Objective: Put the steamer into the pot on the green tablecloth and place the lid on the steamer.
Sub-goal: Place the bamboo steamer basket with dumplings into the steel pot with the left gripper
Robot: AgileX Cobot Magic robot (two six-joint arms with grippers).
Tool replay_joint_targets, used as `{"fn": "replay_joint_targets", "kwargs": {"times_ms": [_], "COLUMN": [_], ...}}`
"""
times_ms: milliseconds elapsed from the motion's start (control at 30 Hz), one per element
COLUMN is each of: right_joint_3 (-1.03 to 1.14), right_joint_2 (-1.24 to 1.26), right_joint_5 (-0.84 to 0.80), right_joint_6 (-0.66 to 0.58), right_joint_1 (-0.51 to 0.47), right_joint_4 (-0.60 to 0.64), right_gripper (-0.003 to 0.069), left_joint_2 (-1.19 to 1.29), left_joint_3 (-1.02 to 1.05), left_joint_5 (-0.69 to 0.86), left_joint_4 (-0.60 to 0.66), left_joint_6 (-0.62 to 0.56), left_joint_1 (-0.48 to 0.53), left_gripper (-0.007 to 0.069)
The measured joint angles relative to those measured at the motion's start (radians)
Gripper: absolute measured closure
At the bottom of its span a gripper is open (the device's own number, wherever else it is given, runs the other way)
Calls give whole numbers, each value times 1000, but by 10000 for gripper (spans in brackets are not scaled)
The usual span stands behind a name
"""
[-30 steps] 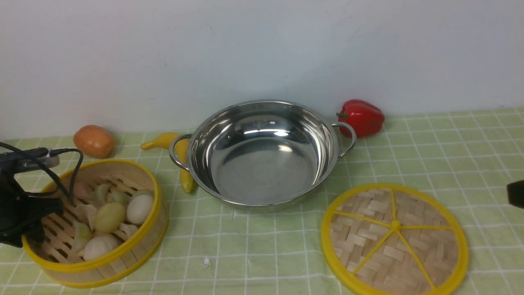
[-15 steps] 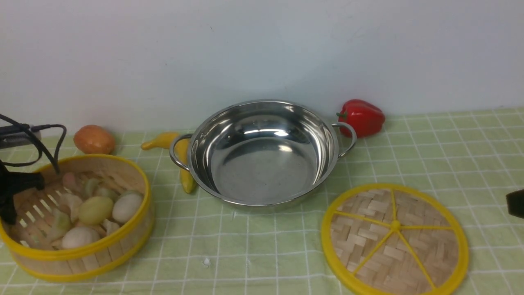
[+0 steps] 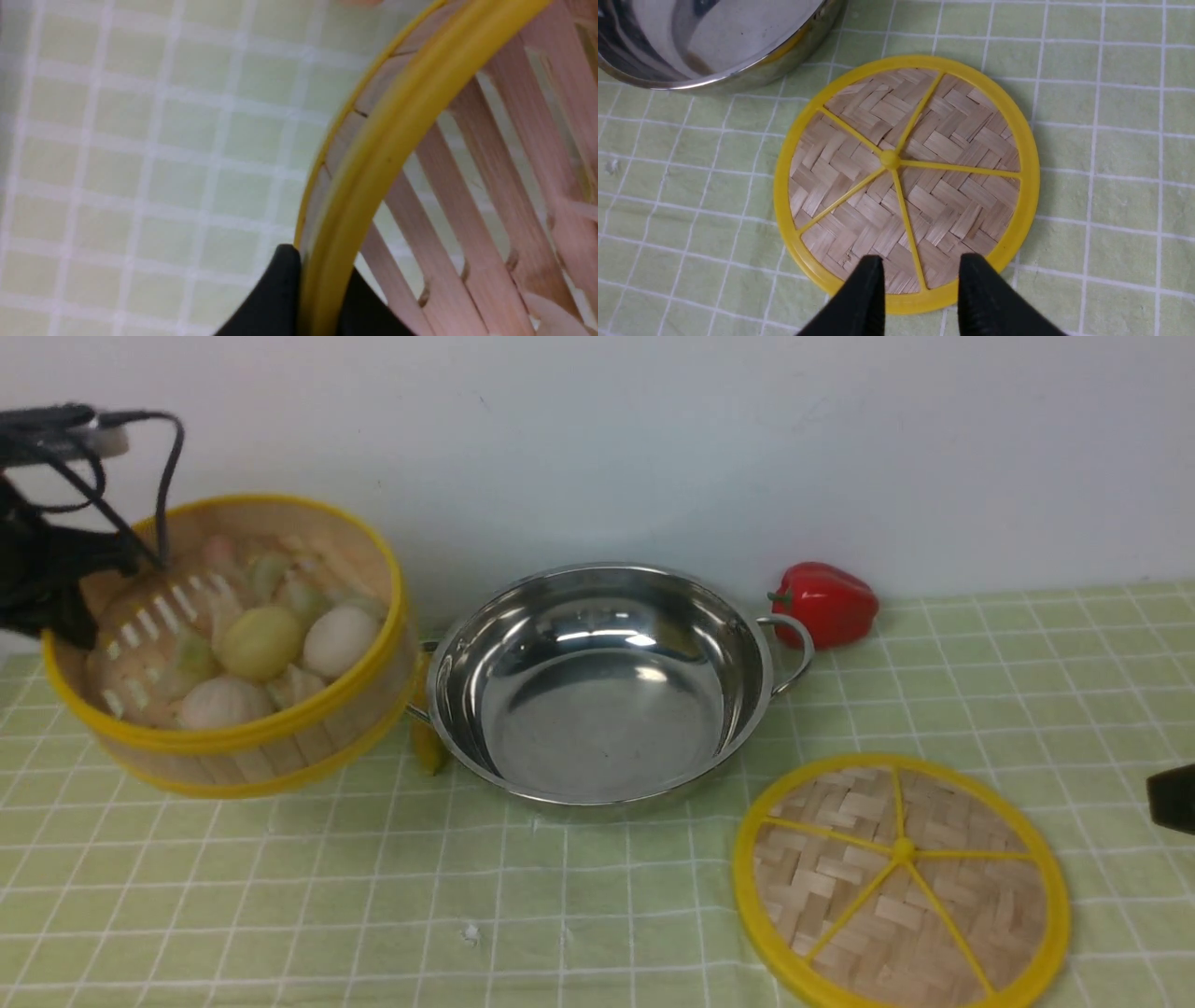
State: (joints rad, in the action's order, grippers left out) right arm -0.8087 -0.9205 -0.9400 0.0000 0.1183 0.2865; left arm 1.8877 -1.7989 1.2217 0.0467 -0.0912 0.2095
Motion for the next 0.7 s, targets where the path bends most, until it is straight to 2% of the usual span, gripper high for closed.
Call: {"fn": "replay_joint_targets", "kwargs": {"times_ms": [33,67,100,167,300,700], "right_joint_3": [0,0,0,0,0,0], "right_joint_2": [0,0,0,0,0,0], "right_joint_5": [1,1,1,1,1,-14], "right_joint_6": [0,0,0,0,0,0], "right_joint_1": [0,0,0,0,0,0], "right_joint_4": [11,12,18,19,20,22], "right_gripper": [417,417,417,417,417,417], "left_joint_2": [8,10,24,60,189,473], "left_joint_3": [-53,-65,-106,-168,-304,-543], "left_joint_5": [0,0,1,4,13,11], "left_joint_4": [28,34,50,73,97,17], "left_joint_6": [-5,-6,-9,-16,-15,54], "left_joint_1": [-80,-89,-166,-256,-375,-404], "left_gripper": [593,593,593,593,593,593]}}
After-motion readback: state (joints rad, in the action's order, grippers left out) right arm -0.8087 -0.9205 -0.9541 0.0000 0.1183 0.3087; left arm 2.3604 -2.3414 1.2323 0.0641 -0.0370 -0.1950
